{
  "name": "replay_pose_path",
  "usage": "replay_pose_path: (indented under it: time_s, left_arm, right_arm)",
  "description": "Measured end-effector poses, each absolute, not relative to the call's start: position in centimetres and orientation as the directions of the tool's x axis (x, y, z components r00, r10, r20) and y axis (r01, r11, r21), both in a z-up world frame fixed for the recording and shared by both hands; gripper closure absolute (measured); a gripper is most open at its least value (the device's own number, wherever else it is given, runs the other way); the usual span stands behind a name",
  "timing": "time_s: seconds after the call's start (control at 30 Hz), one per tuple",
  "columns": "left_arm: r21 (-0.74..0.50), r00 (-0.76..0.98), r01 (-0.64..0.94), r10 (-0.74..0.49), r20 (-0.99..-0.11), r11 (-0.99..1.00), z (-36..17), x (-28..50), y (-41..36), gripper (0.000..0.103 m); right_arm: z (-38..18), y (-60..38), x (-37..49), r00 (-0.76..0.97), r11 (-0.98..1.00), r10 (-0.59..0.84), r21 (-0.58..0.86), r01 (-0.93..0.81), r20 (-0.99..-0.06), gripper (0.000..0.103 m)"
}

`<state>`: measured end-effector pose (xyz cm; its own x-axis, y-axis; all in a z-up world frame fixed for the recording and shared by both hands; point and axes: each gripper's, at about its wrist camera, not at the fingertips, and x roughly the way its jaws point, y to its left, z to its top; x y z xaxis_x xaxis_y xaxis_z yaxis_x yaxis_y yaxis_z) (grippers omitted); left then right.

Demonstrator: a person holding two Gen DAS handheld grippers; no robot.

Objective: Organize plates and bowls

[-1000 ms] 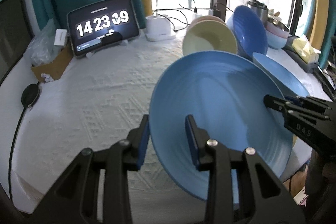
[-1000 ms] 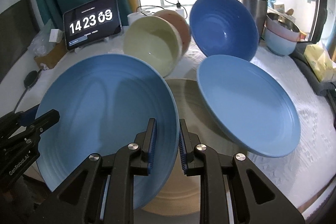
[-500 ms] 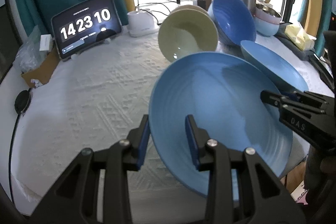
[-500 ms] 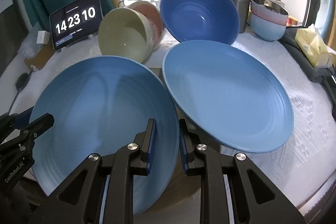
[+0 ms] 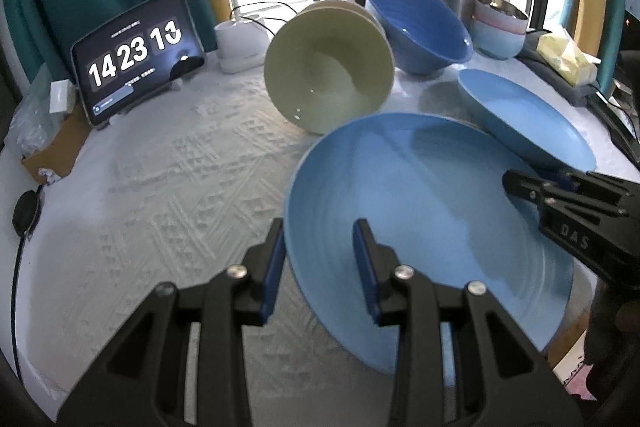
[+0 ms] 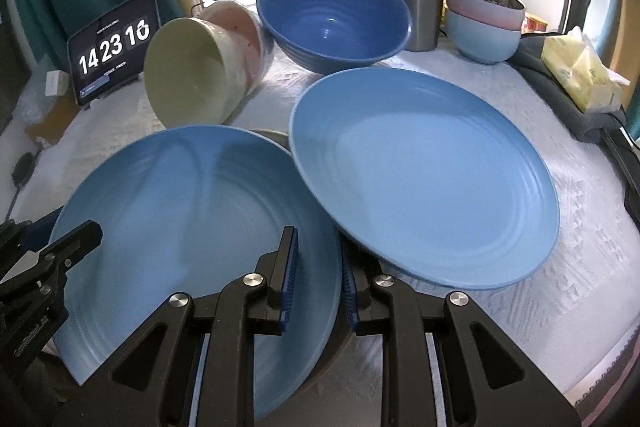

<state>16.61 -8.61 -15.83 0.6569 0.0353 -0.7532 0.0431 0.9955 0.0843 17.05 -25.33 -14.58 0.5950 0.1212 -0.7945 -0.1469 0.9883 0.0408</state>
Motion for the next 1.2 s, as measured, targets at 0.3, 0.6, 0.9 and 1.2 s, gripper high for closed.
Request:
replay_pose_path:
  time_s: [0.3, 0.6, 0.9, 1.2]
  left_arm:
    - [0.086, 0.646, 0.041, 0.039, -0.763, 0.995, -17.0, 18.6, -8.5, 0.068]
    - [0.060, 0.625, 0.077, -0.002, -0.781, 0.995, -17.0, 18.8, -8.5, 0.067]
    - [-0.027, 0.618, 0.113, -0.092, -0.780, 0.993, -17.3, 18.6, -8.2, 0.057]
    - [-0.044, 0.612, 0.122, -0.110, -0.783, 0.992, -17.4, 18.2, -8.0, 0.057]
  right_arm:
    - [-14.6, -25.4, 17.6, 0.594, 0.990, 0.119, 0.048, -0.135, -0.795, 0.081]
    - [-14.1, -25.4, 17.1, 0.585, 0.993, 0.098, 0.041, -0.111, -0.805, 0.081]
    - [-13.8, -25.3, 15.3, 0.596, 0.996, 0.058, 0.003, -0.093, -0.801, 0.081]
    - [-13.1, -24.8, 13.6, 0.622, 0.998, -0.001, -0.042, -0.051, -0.783, 0.081]
